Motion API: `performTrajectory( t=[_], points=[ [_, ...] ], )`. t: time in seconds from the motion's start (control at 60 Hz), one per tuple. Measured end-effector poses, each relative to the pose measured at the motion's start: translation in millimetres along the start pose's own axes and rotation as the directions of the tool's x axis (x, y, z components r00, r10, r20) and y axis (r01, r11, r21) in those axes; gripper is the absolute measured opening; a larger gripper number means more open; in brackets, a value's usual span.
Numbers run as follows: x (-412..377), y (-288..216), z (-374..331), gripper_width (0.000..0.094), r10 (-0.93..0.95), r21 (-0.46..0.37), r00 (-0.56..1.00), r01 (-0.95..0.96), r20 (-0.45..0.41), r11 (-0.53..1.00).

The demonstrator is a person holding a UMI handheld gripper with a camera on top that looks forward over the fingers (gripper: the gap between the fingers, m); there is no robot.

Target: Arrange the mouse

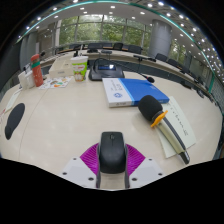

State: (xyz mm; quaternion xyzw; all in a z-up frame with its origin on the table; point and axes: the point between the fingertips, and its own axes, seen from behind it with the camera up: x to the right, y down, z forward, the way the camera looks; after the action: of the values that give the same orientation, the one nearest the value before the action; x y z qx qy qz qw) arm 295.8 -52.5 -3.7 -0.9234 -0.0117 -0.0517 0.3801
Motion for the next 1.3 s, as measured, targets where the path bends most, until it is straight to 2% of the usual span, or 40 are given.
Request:
performTrajectory(
  t=[0.1,0.167,0.317,0.417,0.517,0.683,0.9,1.0,1.067,1.133,1.167,1.233,1.25,1.3],
  points=[
    [-20.4,-37.5,-27.6,0.0315,0.018,0.06,0.998,-0.015,-0.06,0.998],
    [-46.9,-69.1,-50.7,0.0316,0.059,0.104,0.996,-0.052,-0.07,0.993],
    [-149.3,-137.9,-92.7,0.0316,0.063,0.189,0.998,-0.057,-0.025,0.98],
    [-238.5,-159.5,-97.8,0.0316,0.063,0.202,0.997,-0.072,0.053,0.977],
    [-329.2,-161.0,-85.5,0.0314,0.037,0.177,0.992,-0.059,0.123,0.982],
    [-455.1,-130.4,-51.0,0.0313,-0.008,0.1,0.977,-0.014,0.213,0.995],
    [-515.4,-89.2,-11.5,0.0322,-0.05,0.04,0.98,0.043,0.191,0.998],
    [-516.4,-76.6,-0.5,0.0377,-0.055,0.02,0.985,0.052,0.165,0.998],
    [-519.4,-66.4,3.5,0.0429,-0.04,-0.009,0.984,0.042,0.174,0.999],
    [-518.2,-67.1,1.3,0.0478,-0.04,-0.004,0.983,0.041,0.181,0.999],
    [-516.5,-66.1,-2.1,0.055,-0.041,-0.007,0.982,0.043,0.184,0.999],
    [-513.6,-67.4,-14.9,0.0834,-0.043,-0.009,0.981,0.046,0.188,0.999],
    [-512.4,-69.8,-19.8,0.0871,-0.042,-0.007,0.981,0.044,0.187,0.999],
    [-508.0,-73.4,-37.8,0.0833,-0.041,0.004,0.982,0.04,0.182,0.999]
  ],
)
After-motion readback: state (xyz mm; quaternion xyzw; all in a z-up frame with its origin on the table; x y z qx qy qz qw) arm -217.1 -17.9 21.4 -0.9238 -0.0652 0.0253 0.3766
